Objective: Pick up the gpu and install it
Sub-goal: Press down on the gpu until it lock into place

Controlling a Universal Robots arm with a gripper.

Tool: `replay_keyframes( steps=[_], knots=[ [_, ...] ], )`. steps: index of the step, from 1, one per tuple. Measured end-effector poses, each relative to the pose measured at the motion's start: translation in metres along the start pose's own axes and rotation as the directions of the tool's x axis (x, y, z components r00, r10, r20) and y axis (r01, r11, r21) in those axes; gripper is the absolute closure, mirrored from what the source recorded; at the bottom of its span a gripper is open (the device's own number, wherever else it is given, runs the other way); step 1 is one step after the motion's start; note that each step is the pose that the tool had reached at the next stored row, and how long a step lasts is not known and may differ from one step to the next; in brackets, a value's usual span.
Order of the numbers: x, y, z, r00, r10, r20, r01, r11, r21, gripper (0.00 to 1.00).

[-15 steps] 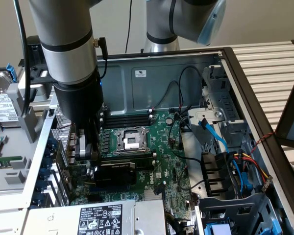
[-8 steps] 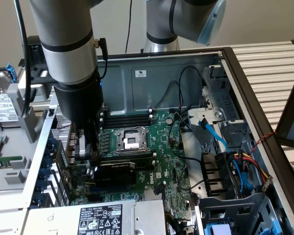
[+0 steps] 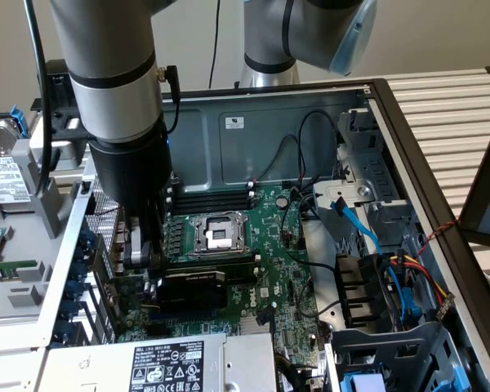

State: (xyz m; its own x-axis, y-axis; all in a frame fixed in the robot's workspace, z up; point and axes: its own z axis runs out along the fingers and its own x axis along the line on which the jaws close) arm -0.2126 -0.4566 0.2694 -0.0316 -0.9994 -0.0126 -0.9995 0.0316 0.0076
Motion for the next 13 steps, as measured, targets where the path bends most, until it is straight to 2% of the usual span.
replay_keyframes(
  steps=[13],
  knots=[
    [0.0022,-0.0021,0.0000,1.0000,0.000,0.0021,0.000,1.0000,-0.0058,0.89]
  ],
)
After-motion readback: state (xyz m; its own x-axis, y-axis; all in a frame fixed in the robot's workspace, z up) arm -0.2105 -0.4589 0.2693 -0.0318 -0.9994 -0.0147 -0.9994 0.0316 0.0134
